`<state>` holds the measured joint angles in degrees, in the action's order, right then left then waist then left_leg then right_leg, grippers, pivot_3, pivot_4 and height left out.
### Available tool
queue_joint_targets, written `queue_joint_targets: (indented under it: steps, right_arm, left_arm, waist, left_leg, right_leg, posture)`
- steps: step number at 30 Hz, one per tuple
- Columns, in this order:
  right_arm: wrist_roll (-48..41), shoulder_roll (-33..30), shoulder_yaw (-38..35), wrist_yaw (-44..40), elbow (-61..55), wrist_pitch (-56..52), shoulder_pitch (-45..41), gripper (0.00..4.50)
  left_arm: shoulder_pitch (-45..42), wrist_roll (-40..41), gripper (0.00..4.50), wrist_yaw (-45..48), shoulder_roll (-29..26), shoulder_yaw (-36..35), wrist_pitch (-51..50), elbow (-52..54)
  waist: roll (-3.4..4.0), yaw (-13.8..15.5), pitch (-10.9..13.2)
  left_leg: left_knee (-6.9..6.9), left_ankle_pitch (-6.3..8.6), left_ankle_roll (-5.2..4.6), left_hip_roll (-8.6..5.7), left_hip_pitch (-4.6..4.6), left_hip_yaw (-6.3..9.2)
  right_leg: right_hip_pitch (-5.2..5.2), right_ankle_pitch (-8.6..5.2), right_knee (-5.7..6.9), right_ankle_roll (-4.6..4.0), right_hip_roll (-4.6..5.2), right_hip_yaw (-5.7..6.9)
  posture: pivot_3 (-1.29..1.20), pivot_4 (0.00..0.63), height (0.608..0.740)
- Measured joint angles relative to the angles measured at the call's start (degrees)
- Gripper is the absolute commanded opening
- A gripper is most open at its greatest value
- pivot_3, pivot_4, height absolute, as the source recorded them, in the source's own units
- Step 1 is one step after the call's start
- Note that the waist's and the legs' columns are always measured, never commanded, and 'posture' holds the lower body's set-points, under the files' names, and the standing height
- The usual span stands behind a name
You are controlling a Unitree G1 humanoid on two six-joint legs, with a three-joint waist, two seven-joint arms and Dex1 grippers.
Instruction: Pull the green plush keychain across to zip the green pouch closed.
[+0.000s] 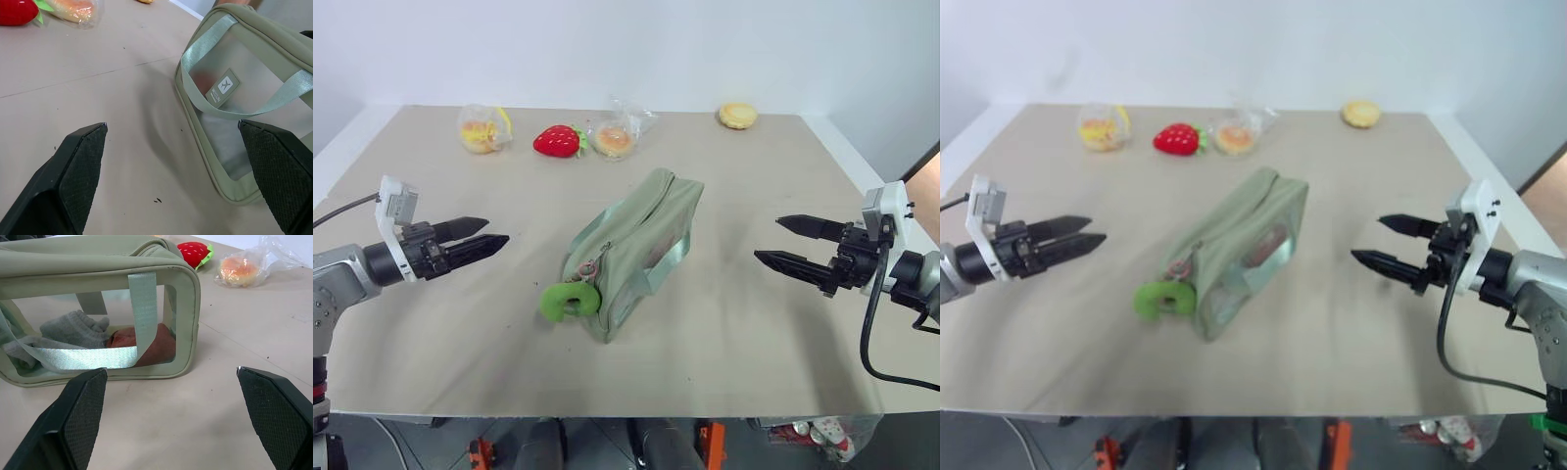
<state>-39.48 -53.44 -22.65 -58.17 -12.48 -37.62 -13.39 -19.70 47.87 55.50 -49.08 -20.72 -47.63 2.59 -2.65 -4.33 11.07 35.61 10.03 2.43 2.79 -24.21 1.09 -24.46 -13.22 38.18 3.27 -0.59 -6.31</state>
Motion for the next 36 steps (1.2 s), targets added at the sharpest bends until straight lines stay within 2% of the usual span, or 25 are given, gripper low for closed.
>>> queue_joint_targets:
  steps: [3, 9, 14, 18, 24, 35, 36]
  right_arm:
    - [0.7, -0.5, 1.6, -0.4, 0.1, 0.1, -2.0, 4.39]
    - [2.8, -6.1, 8.8, -6.6, -0.5, 3.8, -15.6, 4.39]
    - [5.6, -6.6, 17.6, -15.2, 2.8, 8.3, -28.3, 4.39]
    - [10.0, -2.9, 28.2, -26.1, 4.8, 14.3, -40.3, 4.39]
    - [14.4, 2.4, 37.0, -30.7, 10.3, 19.8, -46.1, 4.39]
    - [18.8, 4.5, 50.0, -31.6, 23.6, 34.0, -51.3, 4.39]
    - [19.4, 5.0, 50.8, -31.6, 25.4, 35.7, -51.8, 4.14]
  left_arm:
    - [-1.5, -0.1, 4.43, 0.2, 0.0, 0.7, -0.2, -1.1]
    - [-9.3, 2.7, 4.43, 1.8, 0.3, 2.0, -1.8, -0.9]
    - [-13.5, 3.4, 4.43, 4.0, 0.2, 4.0, -2.4, 0.3]
    - [-18.2, 3.7, 4.43, 5.4, 0.3, 6.0, -2.2, 1.7]
    - [-18.3, 4.0, 4.43, 5.6, 0.9, 6.3, -2.2, 3.2]
    - [-12.5, 5.6, 4.43, 1.7, 1.4, 3.7, -2.2, 8.2]
    - [-12.0, 6.1, 4.46, 1.0, 1.5, 3.0, -2.2, 8.5]
  waist:
    - [0.04, 0.0, 0.0]
    - [0.12, -0.1, 0.1]
    - [0.17, 0.0, 0.1]
    - [0.19, -0.2, 0.1]
    - [0.21, 0.0, 0.1]
    - [0.21, 0.0, 0.1]
    - [0.21, 0.0, 0.1]
  left_leg:
    - [0.04, 0.00, 0.00, 0.00, 0.00, -0.01]
    - [0.09, -0.02, -0.01, 0.01, 0.02, -0.06]
    - [-0.02, 0.00, 0.01, 0.03, -0.22, -0.05]
    - [-0.02, 0.00, 0.00, 0.09, -0.40, -0.04]
    - [0.03, -0.01, 0.00, 0.08, -0.58, 0.02]
    - [0.16, -0.01, 0.01, 0.08, -0.62, 0.07]
    - [0.18, -0.01, 0.01, 0.09, -0.62, 0.07]
  right_leg:
    - [-0.02, 0.04, 0.01, 0.03, 0.00, 0.00]
    - [-0.05, 0.13, 0.00, 0.00, 0.00, 0.00]
    - [-0.34, 0.06, 0.01, -0.04, -0.01, 0.01]
    - [-0.56, 0.21, 0.02, 0.18, -0.08, 0.06]
    - [-0.67, 0.21, 0.06, 0.16, -0.06, 0.11]
    - [-0.68, 0.28, 0.12, 0.09, -0.05, 0.17]
    - [-0.68, 0.30, 0.13, 0.08, -0.05, 0.17]
  posture:
    - [0.00, 0.150, 0.740]
    - [0.00, 0.150, 0.740]
    - [0.00, 0.150, 0.740]
    - [0.00, 0.150, 0.740]
    - [0.00, 0.150, 0.740]
    - [0.00, 0.150, 0.740]
    - [0.00, 0.150, 0.740]
